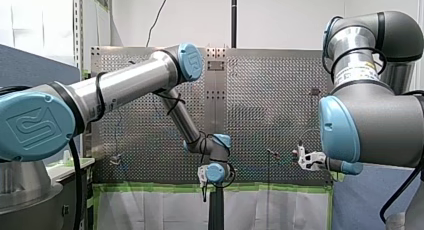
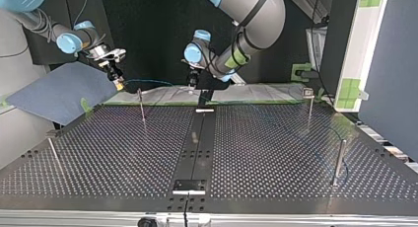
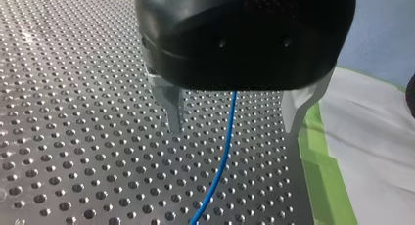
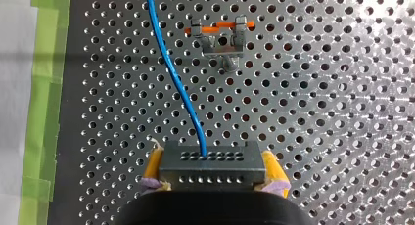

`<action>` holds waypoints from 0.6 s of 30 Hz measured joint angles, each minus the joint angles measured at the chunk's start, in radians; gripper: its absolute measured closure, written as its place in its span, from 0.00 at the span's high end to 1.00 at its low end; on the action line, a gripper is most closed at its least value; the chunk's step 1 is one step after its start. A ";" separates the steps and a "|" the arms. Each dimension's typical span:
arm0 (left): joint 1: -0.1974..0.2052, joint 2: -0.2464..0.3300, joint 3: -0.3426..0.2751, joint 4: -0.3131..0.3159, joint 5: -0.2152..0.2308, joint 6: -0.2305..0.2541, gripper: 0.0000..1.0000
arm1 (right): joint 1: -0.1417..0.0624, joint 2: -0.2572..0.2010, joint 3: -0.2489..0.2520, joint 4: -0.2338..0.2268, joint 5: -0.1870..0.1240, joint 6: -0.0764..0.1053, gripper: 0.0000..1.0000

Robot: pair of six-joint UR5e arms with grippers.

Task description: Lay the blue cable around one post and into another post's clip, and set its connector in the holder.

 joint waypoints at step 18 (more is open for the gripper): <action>0.026 -0.001 0.036 0.000 0.006 0.009 1.00 | 0.003 0.000 0.000 -0.003 0.000 0.000 0.00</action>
